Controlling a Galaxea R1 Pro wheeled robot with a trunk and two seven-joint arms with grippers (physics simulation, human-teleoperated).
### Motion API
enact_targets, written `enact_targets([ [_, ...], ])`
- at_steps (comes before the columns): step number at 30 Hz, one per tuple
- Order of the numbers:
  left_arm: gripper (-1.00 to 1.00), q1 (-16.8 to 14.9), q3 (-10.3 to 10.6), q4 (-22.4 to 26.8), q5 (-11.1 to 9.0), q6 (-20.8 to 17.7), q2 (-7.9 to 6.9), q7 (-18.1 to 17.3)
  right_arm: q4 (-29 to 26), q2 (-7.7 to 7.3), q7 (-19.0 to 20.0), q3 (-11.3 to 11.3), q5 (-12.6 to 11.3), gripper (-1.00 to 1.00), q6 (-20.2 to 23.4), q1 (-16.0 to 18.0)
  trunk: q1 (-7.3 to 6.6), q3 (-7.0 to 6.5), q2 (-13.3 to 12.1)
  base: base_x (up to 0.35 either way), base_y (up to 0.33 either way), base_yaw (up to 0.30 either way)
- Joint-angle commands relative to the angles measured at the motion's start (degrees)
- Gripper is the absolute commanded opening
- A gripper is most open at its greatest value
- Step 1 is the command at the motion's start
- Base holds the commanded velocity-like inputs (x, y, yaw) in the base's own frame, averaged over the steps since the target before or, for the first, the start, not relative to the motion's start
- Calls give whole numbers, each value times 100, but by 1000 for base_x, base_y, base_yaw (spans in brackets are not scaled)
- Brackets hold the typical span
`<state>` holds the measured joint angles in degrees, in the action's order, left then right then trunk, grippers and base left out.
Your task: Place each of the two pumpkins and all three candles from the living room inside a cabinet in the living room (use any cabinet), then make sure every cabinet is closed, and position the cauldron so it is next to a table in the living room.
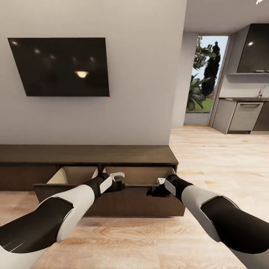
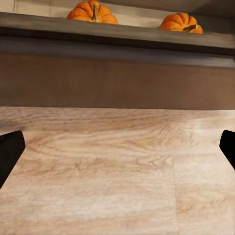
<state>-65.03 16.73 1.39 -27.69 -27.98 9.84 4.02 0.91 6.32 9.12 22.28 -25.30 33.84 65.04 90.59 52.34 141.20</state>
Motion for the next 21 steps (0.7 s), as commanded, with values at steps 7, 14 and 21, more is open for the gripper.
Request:
enact_targets([
  [7,100,0,32,11,-57,25,0,29,27,2,28,47,-21,100,-393,-3,114,141,207,0,0,0],
  [14,100,102,38,3,-53,382,0,-5,23,45,28,48,-20,100,-709,-192,132,296,216,0,0,0],
  [21,100,234,40,2,-45,677,-9,-7,23,327,28,46,-24,100,-953,-263,150,451,225,0,0,0],
])
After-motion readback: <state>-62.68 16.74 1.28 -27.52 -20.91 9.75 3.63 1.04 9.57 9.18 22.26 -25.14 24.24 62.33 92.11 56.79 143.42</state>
